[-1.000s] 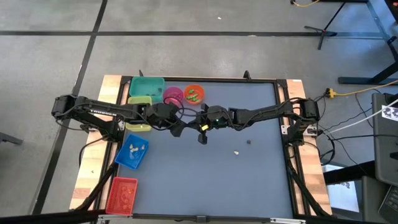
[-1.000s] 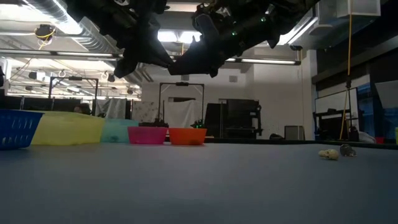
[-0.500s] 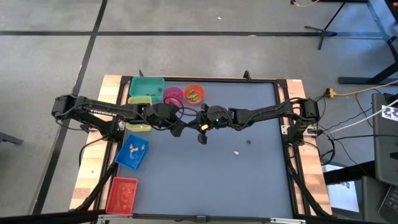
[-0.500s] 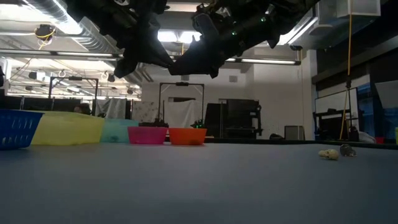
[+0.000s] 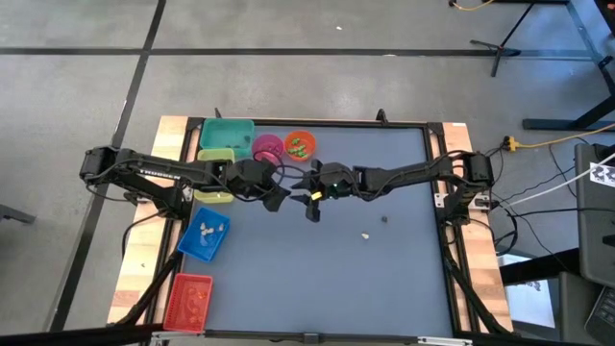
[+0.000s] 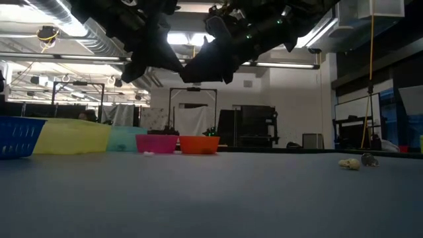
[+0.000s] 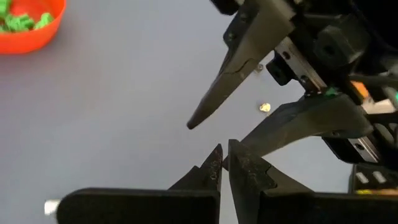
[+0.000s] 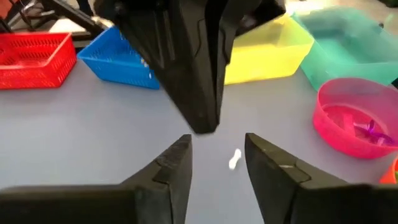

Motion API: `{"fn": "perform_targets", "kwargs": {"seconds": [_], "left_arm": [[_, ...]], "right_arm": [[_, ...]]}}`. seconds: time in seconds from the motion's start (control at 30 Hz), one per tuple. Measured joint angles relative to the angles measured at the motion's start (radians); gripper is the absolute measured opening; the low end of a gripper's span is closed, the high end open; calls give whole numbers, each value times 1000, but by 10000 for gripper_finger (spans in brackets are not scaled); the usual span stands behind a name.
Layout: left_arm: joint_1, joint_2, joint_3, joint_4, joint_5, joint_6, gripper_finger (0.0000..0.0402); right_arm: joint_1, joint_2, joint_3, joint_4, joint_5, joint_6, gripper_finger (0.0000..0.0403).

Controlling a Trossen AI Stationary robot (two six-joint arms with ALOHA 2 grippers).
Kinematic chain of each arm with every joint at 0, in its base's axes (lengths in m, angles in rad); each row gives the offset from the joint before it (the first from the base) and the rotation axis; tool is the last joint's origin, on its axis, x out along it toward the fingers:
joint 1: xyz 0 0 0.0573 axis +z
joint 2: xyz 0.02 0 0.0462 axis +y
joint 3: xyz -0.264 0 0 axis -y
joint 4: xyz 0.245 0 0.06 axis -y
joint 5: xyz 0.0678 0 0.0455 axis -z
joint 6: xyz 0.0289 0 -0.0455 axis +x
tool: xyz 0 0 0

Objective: Sort Halloween decoration
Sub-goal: Put the white bone toy into the yellow bin

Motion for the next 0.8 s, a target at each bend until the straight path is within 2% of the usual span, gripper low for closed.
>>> {"fn": "perform_targets", "kwargs": {"seconds": [0.33, 0.6, 0.8], "left_arm": [[6, 0, 0, -61, 0, 381, 16], [55, 0, 0, -321, -20, 551, 86], [55, 13, 0, -338, -21, 740, 112]], "right_arm": [[0, 0, 0, -163, 0, 0, 150], [-1, 0, 0, -226, 0, 0, 150], [-1, 0, 0, -225, 0, 0, 150]]}}
